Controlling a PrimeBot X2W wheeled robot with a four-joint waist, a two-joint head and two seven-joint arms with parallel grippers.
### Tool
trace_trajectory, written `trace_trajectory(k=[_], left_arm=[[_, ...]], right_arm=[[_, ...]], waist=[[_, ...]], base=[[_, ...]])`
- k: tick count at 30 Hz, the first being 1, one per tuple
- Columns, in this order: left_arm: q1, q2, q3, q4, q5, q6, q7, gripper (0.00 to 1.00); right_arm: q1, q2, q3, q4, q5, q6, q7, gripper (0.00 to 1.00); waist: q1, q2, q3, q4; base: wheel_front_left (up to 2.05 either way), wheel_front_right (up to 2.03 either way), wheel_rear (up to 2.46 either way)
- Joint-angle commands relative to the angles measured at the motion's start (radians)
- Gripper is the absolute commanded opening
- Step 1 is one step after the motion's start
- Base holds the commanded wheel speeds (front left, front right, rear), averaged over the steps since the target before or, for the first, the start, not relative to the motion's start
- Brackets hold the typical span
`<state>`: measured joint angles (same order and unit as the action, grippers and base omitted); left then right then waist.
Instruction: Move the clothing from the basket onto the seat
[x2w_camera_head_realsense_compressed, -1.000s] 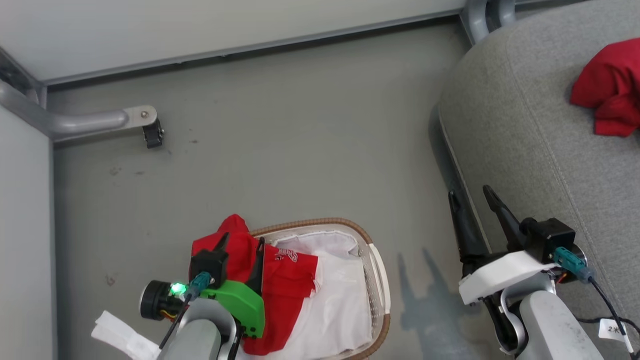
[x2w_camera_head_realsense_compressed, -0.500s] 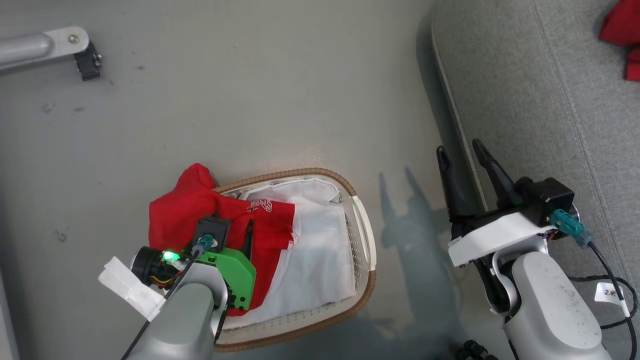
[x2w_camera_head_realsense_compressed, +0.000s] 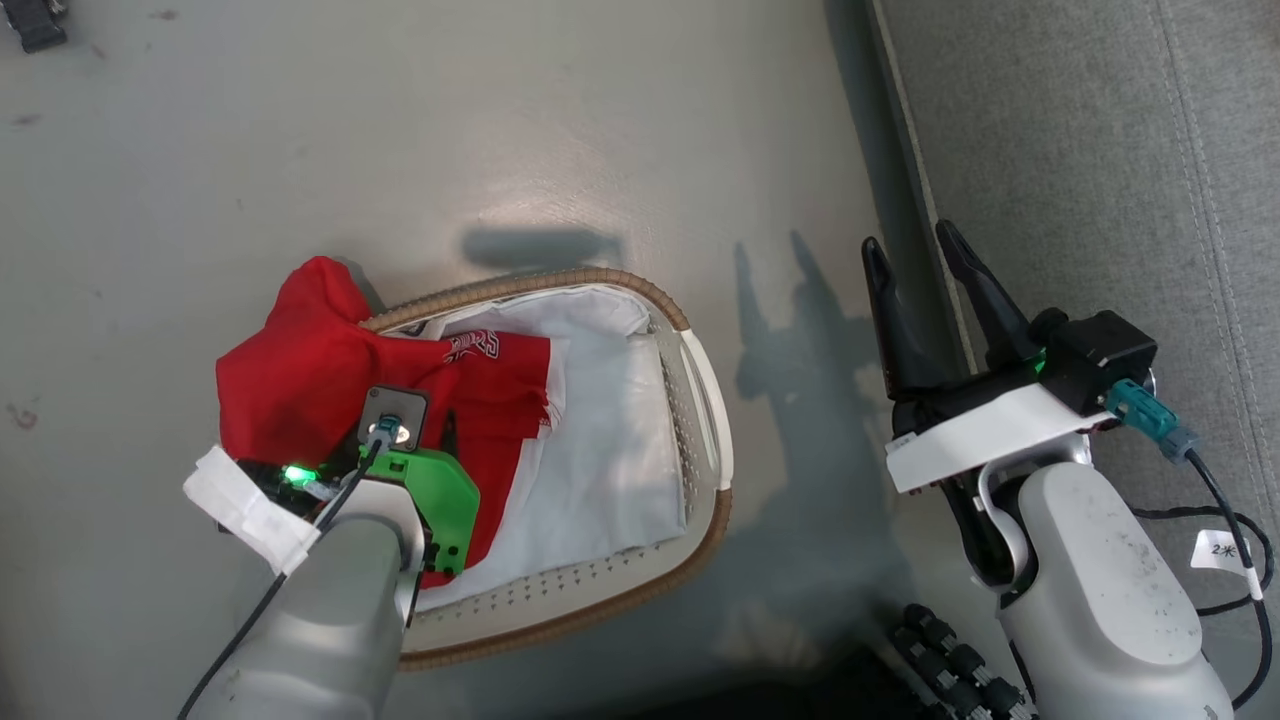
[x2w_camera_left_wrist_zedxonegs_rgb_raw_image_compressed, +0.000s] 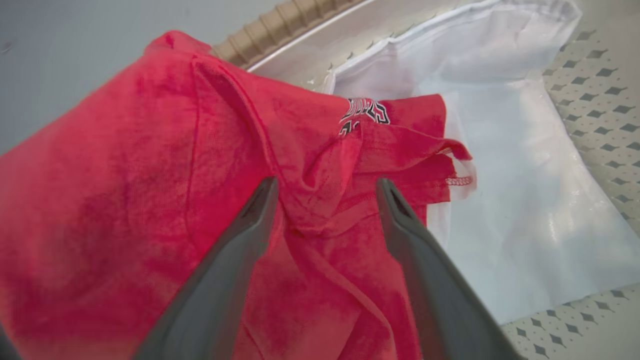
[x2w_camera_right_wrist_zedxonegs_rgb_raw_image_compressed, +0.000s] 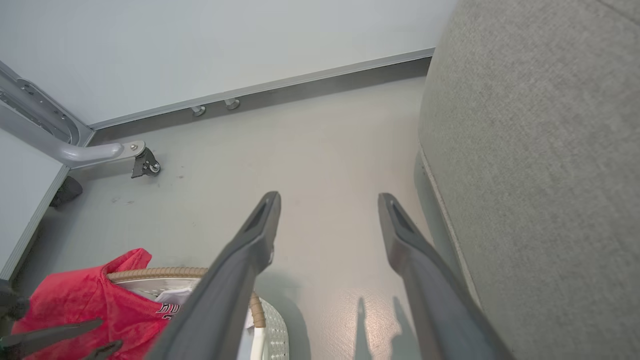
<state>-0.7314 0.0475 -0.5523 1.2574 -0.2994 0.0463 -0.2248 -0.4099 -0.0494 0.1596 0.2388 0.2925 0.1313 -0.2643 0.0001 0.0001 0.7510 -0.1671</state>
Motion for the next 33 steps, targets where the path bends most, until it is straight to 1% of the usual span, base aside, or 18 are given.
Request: trace_trajectory(k=[1,5,8,10,14,18,22,26,28,29,31,32,33], left_arm=[[-0.036,0.011,0.000,0.005,0.000,0.010,-0.002,1.00],[-0.073,0.025,-0.009,0.018,0.012,0.040,-0.007,1.00],[-0.095,0.033,-0.003,0.024,0.005,0.073,-0.001,1.00],[-0.108,0.036,-0.003,0.026,0.004,0.082,0.002,1.00],[-0.129,0.039,-0.011,0.028,0.004,0.067,0.001,1.00],[-0.149,0.035,-0.018,0.030,0.000,0.042,-0.004,1.00],[-0.160,0.031,-0.031,0.031,0.005,0.035,-0.007,1.00],[-0.160,0.021,-0.042,0.033,0.001,0.018,-0.008,1.00],[-0.161,0.019,-0.045,0.033,-0.004,0.020,-0.011,1.00],[-0.163,0.021,-0.045,0.031,-0.006,0.018,-0.012,0.75],[-0.165,0.023,-0.048,0.032,-0.008,0.015,-0.015,0.31],[-0.165,0.022,-0.049,0.032,-0.009,0.015,-0.016,0.05],[-0.165,0.021,-0.051,0.032,-0.010,0.014,-0.019,0.00]], right_arm=[[-0.023,-0.003,-0.001,-0.008,0.012,-0.001,0.000,1.00],[-0.034,-0.003,-0.005,-0.009,0.028,-0.001,0.000,1.00],[-0.039,-0.003,-0.004,-0.014,0.032,-0.001,0.000,1.00],[-0.042,-0.003,-0.001,-0.016,0.036,-0.001,0.000,1.00],[-0.050,-0.003,0.004,-0.023,0.040,-0.001,0.000,1.00],[-0.056,-0.003,0.004,-0.027,0.041,-0.001,0.000,1.00],[-0.060,-0.003,-0.001,-0.030,0.038,-0.001,0.000,1.00],[-0.062,-0.003,-0.003,-0.030,0.028,-0.001,0.000,1.00],[-0.063,-0.003,-0.005,-0.031,0.025,-0.001,0.000,1.00],[-0.063,-0.003,-0.005,-0.031,0.023,-0.001,0.000,1.00],[-0.064,-0.003,-0.006,-0.029,0.019,-0.001,0.000,1.00],[-0.065,-0.003,-0.006,-0.027,0.018,-0.001,0.000,1.00],[-0.066,-0.003,-0.007,-0.025,0.016,-0.001,0.000,1.00]], waist=[[-0.0001,-0.0001,0.053,-0.016],[-0.0001,-0.0001,0.092,-0.020],[-0.0001,-0.0001,0.116,-0.022],[-0.0001,-0.0001,0.129,-0.024],[-0.0001,-0.0001,0.151,-0.027],[-0.0001,-0.0001,0.171,-0.026],[-0.0001,-0.0001,0.185,-0.023],[-0.0001,-0.0001,0.193,-0.017],[-0.0001,-0.0001,0.195,-0.015],[-0.0001,-0.0001,0.196,-0.013],[-0.0001,-0.0001,0.196,-0.010],[-0.0001,-0.0001,0.196,-0.010],[-0.0001,-0.0001,0.194,-0.009]], base=[[0.00,0.00,0.00],[0.00,0.00,0.00],[0.00,0.00,0.00],[0.00,0.00,0.00],[0.00,0.00,0.00],[0.00,0.00,0.00],[0.00,0.00,0.00],[0.00,0.00,0.00],[0.00,0.00,0.00],[0.00,0.00,0.00],[0.00,0.00,0.00],[0.00,0.00,0.00],[0.00,0.00,0.00]])
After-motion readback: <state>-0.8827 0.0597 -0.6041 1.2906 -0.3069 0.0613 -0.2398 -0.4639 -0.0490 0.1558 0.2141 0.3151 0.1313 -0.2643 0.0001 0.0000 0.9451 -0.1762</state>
